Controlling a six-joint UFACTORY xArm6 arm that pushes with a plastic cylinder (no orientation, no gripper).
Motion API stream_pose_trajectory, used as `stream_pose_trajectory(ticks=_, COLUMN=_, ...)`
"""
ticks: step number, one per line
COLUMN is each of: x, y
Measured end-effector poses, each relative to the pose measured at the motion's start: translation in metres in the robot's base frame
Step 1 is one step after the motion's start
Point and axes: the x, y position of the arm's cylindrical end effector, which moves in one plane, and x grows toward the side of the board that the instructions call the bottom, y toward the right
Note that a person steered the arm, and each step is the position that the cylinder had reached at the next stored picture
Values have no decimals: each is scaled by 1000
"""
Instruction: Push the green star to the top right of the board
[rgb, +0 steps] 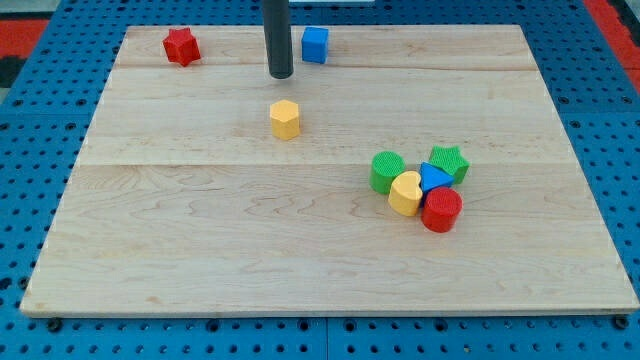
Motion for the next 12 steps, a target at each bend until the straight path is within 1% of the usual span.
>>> stream_pose_trajectory(ticks=1, x=6, y=-24)
stream_pose_trajectory(ticks=2, x=6, y=-67)
stream_pose_trajectory(ticks=3, x=25, y=-113)
stream_pose_trajectory(ticks=4, x=104, y=-95)
stream_pose_trajectory(ticks=5, x=176, y=12)
stream_pose_trajectory(ticks=6, x=195, y=55)
stream_pose_trajectory(ticks=7, x=198, y=65)
stream_pose_trajectory(ticks=8, x=201, y=59)
stream_pose_trajectory(ticks=9, x=208, y=29)
stream_pose_trajectory(ticks=11, x=209, y=20)
stream_pose_trajectory(ticks=12, x=221, y=-4)
